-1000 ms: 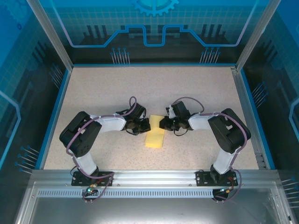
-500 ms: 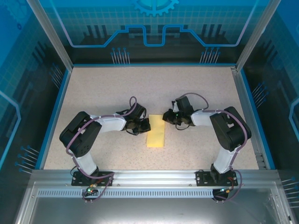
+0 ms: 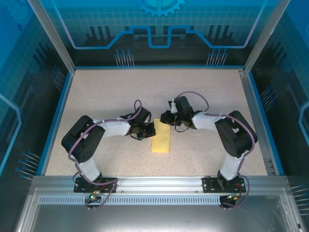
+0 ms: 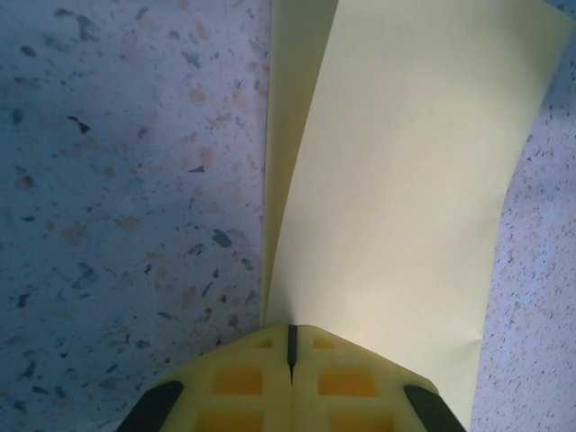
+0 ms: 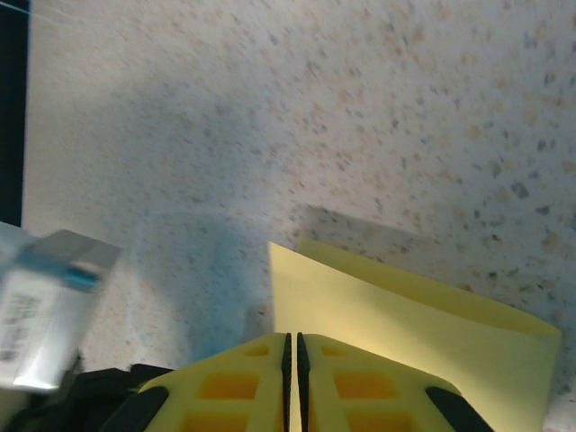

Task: Fold a paper plane with a square sheet of paper (pick it up from the middle)
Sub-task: First fold in half a square sheet of paper at the center of the table.

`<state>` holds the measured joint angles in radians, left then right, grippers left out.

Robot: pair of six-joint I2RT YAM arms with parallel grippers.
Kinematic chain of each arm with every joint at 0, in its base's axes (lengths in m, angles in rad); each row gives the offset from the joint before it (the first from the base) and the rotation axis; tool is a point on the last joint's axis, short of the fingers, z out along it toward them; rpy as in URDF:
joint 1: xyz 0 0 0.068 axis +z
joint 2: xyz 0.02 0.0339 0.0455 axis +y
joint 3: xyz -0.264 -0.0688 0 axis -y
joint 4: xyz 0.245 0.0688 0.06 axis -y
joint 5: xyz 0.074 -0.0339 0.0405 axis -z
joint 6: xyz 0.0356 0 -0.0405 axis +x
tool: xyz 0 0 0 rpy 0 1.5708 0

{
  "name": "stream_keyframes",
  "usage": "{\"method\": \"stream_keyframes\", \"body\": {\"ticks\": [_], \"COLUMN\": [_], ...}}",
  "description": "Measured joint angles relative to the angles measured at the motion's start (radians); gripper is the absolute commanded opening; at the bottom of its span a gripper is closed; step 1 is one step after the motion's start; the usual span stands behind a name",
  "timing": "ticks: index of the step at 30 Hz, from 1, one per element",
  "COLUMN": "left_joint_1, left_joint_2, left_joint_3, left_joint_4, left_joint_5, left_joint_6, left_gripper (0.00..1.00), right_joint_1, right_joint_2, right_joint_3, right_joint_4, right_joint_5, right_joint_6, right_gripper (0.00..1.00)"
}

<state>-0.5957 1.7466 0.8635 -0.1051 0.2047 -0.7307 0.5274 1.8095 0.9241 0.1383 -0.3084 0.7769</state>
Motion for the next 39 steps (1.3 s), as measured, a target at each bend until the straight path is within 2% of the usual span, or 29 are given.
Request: {"method": "stream_keyframes", "body": {"ticks": [9,18,26,32,35,39], "left_joint_1": [0.0,0.0,0.0,-0.001,-0.002,-0.002], "left_joint_2": [0.0,-0.001,-0.011,-0.014,-0.014,-0.014], "left_joint_3": [0.0,-0.002,-0.014,-0.014,-0.014,-0.014], "left_joint_4": [-0.002,-0.002,0.003,-0.006,-0.006,-0.006], "left_joint_5": [-0.001,-0.003,-0.003,-0.007,-0.007,-0.008], "left_joint_6": [0.0,0.0,0.0,0.0,0.0,-0.001], "left_gripper": [0.0,0.0,0.0,0.0,0.0,0.0], "right_joint_1": [-0.035,-0.119,-0.207,-0.176,-0.105,-0.006], "right_joint_2": [0.081,0.114,0.109,-0.072,-0.163,-0.182], "right_joint_3": [0.012,0.042,0.101,0.039,-0.034,-0.127], "right_joint_4": [-0.026,-0.026,-0.082,-0.103,-0.101,-0.103], "right_joint_5": [-0.021,-0.088,-0.021,-0.004,0.002,0.002], "right_joint_6": [0.002,-0.004,-0.049,-0.053,-0.046,-0.012], "right_gripper": [0.11,0.11,0.11,0.11,0.09,0.07]}}
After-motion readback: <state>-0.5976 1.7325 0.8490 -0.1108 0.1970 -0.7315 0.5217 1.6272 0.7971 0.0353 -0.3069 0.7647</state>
